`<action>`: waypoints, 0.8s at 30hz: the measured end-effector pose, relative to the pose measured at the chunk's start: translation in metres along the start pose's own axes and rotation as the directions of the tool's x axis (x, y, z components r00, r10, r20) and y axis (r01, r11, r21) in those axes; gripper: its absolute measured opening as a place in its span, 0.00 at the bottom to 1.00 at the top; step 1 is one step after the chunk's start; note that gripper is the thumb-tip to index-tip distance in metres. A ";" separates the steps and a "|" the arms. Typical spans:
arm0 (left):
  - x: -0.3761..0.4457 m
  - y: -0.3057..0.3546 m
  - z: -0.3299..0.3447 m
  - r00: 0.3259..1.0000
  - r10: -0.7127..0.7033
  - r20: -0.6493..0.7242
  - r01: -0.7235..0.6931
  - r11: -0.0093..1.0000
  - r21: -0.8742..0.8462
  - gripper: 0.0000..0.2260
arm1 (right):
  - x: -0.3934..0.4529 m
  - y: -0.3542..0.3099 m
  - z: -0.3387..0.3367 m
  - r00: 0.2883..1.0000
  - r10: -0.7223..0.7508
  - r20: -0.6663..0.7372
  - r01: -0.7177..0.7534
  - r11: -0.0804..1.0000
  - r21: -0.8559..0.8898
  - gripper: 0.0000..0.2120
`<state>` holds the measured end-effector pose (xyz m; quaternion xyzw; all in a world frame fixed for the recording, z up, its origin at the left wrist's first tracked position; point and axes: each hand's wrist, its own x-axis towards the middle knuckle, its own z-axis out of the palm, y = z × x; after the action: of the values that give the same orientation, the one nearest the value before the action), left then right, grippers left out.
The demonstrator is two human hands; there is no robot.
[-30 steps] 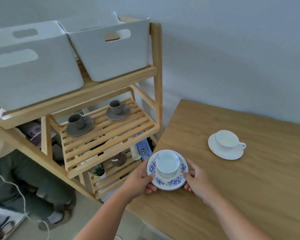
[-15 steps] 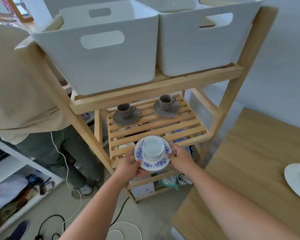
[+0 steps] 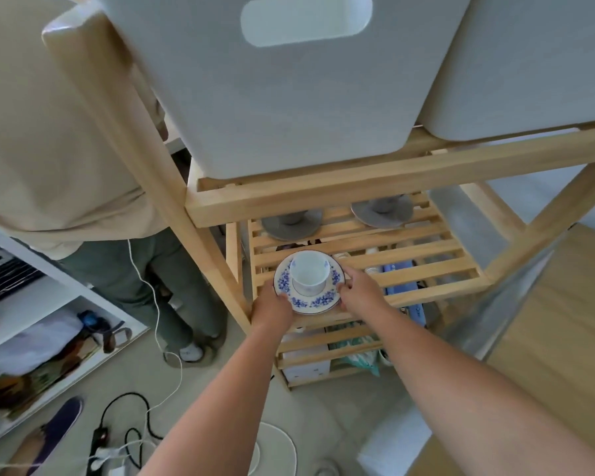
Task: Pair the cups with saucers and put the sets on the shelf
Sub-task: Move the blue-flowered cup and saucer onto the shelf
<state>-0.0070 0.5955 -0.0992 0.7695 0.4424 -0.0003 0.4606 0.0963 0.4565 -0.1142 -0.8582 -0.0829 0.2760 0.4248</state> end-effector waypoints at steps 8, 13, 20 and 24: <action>0.011 0.001 0.002 0.996 0.056 -0.073 -0.052 0.997 0.054 0.17 | 0.011 -0.009 0.004 0.999 -0.022 -0.026 0.022 1.000 -0.013 0.19; 0.009 -0.001 0.007 0.997 0.053 -0.062 -0.048 0.996 0.070 0.20 | -0.001 -0.016 -0.004 0.997 0.064 -0.039 -0.064 0.998 0.013 0.21; -0.049 0.018 0.016 0.980 0.166 -0.106 -0.177 0.979 -0.101 0.19 | -0.071 0.003 -0.051 0.996 -0.044 -0.075 0.039 0.997 -0.071 0.18; -0.096 0.049 0.049 0.936 0.350 0.043 -0.341 0.929 -0.145 0.15 | -0.117 0.037 -0.086 0.969 -0.057 -0.242 0.042 0.997 -0.068 0.14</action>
<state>-0.0126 0.4863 -0.0538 0.8019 0.2831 0.0843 0.5192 0.0425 0.3306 -0.0540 -0.8961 -0.0598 0.1551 0.4116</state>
